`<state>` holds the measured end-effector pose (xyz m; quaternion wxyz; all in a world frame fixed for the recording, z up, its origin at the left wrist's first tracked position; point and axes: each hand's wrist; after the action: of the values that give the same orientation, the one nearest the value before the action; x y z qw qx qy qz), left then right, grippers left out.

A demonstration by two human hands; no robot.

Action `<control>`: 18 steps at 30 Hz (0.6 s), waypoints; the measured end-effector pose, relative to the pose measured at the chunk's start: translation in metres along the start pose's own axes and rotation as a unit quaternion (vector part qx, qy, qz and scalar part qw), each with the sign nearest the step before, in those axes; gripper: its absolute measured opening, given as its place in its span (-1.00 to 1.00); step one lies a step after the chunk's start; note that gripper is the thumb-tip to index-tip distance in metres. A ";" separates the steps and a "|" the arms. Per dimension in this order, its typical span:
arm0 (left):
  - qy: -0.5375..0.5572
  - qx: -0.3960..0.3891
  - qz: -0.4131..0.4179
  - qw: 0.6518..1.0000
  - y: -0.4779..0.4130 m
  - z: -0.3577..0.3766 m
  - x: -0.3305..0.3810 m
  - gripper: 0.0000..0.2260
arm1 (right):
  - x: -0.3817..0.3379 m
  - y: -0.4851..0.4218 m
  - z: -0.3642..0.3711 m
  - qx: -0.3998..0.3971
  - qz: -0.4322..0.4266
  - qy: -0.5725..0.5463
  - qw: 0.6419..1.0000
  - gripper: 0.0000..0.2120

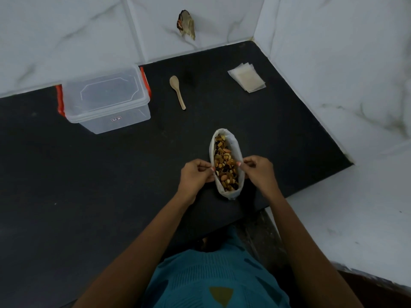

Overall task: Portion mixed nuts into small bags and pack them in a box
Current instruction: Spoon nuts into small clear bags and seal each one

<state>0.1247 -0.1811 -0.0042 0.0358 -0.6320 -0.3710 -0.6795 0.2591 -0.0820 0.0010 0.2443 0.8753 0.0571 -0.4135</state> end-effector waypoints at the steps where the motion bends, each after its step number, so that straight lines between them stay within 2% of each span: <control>1: 0.003 0.003 -0.004 1.000 -0.001 0.000 0.000 -0.96 | 0.000 0.000 0.000 0.006 0.002 -0.005 1.000 -0.85; 7: -0.032 -0.028 -0.022 0.999 -0.004 -0.009 -0.003 -0.97 | -0.002 0.003 0.000 -0.011 0.024 -0.045 0.999 -0.82; 11: -0.052 -0.006 -0.014 0.999 -0.010 -0.014 0.000 -0.95 | -0.001 0.000 0.001 0.011 0.025 -0.045 0.999 -0.86; 18: -0.090 0.026 0.069 0.993 -0.029 -0.010 0.021 -0.92 | -0.018 -0.023 -0.004 0.022 0.002 -0.052 0.998 -0.83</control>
<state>0.0976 -0.1568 0.0020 0.0653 -0.7138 -0.3456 -0.6057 0.2431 -0.0581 0.0081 0.2279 0.8581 0.0337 -0.4590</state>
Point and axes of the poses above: each hand's wrist, its own y-axis away from the middle knuckle, its own z-axis out of the palm, x = y × z, and after that the axes turned 4 degrees about z, right-handed
